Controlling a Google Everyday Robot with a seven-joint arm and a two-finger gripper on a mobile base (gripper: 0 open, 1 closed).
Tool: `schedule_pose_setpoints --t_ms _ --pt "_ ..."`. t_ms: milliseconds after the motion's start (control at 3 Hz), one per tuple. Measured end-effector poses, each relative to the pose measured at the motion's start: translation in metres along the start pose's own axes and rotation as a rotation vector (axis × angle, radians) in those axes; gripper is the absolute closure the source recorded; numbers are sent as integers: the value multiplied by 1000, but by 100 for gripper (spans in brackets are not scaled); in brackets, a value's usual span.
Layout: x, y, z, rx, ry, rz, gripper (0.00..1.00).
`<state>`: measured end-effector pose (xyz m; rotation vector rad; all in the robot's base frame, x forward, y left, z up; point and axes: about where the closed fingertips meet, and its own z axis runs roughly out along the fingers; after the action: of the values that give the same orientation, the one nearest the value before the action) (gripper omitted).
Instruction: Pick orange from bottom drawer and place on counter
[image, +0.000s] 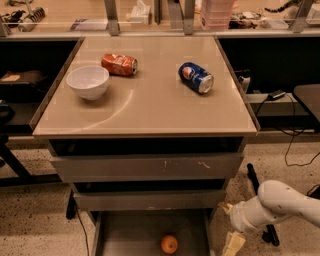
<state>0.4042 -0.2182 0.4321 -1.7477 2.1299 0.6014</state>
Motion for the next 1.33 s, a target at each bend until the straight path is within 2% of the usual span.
schedule_pose_setpoints --t_ms 333,1000,1333 --pt "18 -5 53 38 -93 -30 0" --pt "18 -6 65 26 -107 -41 0" --pt "14 -24 92 60 -148 -82 0"
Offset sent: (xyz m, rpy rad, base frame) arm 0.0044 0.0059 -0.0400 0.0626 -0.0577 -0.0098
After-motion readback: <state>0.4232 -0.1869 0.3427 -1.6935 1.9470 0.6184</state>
